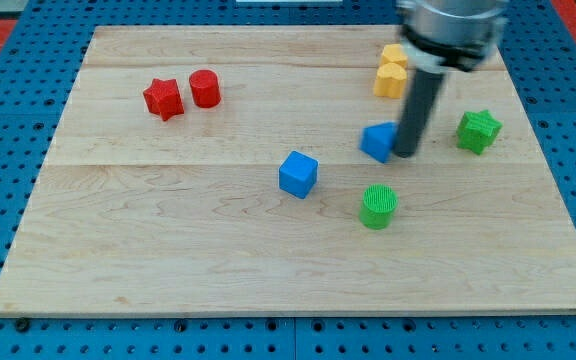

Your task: Move the blue triangle to the bottom right of the red circle

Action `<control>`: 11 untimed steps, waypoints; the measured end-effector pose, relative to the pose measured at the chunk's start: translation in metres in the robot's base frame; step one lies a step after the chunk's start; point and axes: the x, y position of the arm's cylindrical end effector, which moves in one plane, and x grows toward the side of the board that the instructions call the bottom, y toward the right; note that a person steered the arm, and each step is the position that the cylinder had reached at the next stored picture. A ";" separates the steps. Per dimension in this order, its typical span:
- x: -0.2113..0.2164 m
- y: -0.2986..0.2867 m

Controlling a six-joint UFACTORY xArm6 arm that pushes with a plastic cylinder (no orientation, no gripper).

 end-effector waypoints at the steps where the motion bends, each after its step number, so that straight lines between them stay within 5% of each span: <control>1: -0.002 -0.082; 4: -0.097 -0.083; 5: -0.088 -0.091; 6: -0.032 -0.077; 8: -0.046 -0.141; 9: 0.025 -0.139; 11: 0.004 -0.148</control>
